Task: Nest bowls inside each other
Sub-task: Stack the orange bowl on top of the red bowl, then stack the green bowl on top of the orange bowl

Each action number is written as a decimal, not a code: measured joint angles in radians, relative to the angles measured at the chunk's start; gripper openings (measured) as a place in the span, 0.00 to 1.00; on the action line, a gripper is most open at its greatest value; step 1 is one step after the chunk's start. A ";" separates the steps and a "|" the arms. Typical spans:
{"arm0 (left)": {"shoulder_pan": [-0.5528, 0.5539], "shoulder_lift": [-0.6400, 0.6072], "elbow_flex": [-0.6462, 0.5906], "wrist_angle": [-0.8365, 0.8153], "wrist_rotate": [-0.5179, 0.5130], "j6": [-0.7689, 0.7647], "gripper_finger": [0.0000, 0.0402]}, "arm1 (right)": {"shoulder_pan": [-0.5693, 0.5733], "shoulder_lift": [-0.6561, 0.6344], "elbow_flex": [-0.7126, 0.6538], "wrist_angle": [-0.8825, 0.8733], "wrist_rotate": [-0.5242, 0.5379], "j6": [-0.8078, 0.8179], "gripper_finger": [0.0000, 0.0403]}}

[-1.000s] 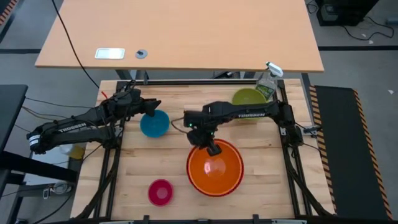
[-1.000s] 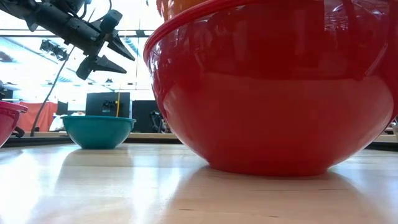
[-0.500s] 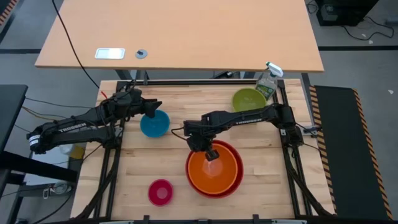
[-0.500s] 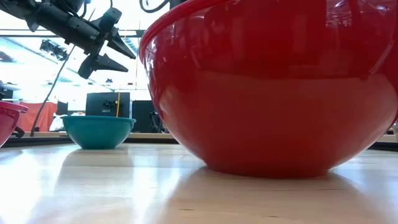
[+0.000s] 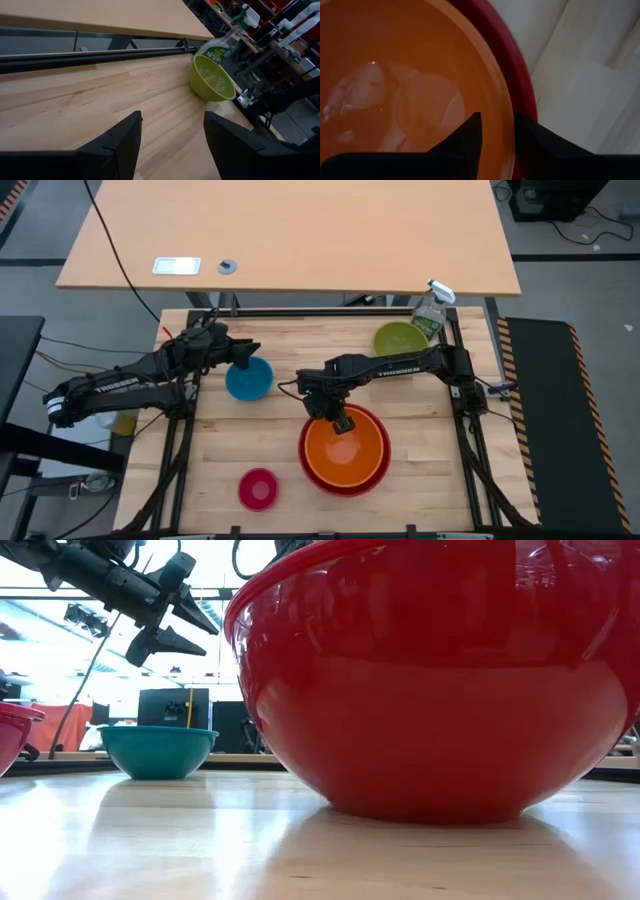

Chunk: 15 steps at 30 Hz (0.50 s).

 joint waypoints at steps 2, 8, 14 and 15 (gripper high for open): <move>0.000 0.000 0.000 0.000 0.000 0.000 0.54 | 0.000 0.000 0.022 -0.048 0.001 0.000 0.32; 0.000 0.000 0.000 0.000 0.000 0.025 0.54 | -0.009 0.000 0.115 -0.162 0.002 0.018 0.34; 0.000 0.000 0.000 0.000 0.000 0.041 0.54 | -0.037 0.000 0.190 -0.207 0.037 0.035 0.34; 0.000 0.000 0.000 0.000 0.000 0.041 0.54 | -0.045 0.000 0.194 -0.211 0.041 0.036 0.34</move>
